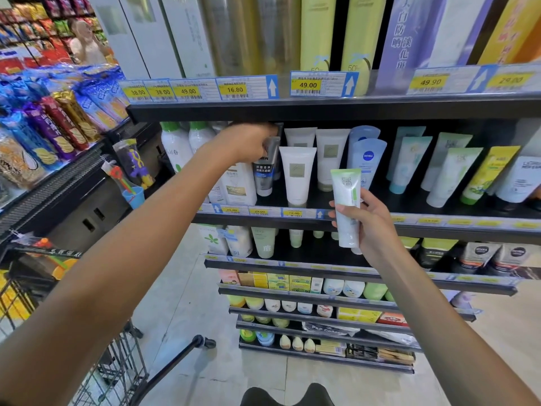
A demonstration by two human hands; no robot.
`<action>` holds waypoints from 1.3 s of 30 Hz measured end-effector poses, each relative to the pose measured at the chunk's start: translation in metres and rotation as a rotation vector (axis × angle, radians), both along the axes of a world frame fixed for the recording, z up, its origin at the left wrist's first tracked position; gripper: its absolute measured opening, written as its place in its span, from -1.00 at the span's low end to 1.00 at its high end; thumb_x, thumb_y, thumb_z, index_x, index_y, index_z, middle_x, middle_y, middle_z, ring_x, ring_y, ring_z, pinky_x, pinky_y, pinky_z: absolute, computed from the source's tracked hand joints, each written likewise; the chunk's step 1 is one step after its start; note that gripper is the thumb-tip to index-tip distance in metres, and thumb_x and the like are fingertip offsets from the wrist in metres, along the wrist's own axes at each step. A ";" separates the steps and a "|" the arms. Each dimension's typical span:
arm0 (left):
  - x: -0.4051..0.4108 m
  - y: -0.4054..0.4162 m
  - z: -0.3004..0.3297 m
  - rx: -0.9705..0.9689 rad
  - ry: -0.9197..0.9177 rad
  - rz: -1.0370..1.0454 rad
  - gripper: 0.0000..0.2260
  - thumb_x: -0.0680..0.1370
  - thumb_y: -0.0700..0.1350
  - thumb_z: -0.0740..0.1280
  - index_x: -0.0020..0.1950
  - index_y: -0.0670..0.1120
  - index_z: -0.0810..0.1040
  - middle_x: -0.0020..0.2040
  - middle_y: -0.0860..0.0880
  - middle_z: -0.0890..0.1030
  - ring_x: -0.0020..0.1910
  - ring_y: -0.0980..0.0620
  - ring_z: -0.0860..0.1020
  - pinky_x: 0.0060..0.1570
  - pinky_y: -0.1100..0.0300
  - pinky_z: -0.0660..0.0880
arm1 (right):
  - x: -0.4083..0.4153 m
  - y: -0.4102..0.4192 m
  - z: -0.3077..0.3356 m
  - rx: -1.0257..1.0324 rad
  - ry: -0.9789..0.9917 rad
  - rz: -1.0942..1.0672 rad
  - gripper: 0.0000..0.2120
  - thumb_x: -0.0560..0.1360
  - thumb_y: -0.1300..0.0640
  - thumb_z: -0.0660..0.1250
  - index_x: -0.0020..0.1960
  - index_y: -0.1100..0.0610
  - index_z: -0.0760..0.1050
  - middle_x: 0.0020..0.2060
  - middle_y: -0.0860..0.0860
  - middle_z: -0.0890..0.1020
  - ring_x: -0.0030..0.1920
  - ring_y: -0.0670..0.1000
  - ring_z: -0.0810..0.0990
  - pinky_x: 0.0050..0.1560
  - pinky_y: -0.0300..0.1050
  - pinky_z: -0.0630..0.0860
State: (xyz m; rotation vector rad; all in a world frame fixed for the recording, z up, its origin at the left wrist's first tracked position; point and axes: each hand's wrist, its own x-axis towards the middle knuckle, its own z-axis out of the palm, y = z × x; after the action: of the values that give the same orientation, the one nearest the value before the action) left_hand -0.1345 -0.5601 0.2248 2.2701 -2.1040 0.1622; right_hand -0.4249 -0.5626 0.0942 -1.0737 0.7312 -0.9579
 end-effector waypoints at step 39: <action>-0.030 0.040 -0.029 -0.408 -0.137 -0.031 -0.75 0.54 -0.28 0.27 0.21 -0.23 0.52 0.03 -0.26 0.60 -0.04 -0.30 0.56 -0.07 -0.12 0.49 | -0.040 0.026 -0.023 0.058 0.018 -0.108 -0.55 0.52 0.35 0.45 0.37 0.10 0.52 0.09 0.18 0.73 0.01 0.16 0.71 0.03 0.04 0.61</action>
State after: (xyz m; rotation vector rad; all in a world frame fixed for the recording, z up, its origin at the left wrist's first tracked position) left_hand -0.1646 -0.5203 0.1957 2.0326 -1.9402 0.6936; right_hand -0.4653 -0.5364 0.0708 -1.0014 0.8339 -1.0134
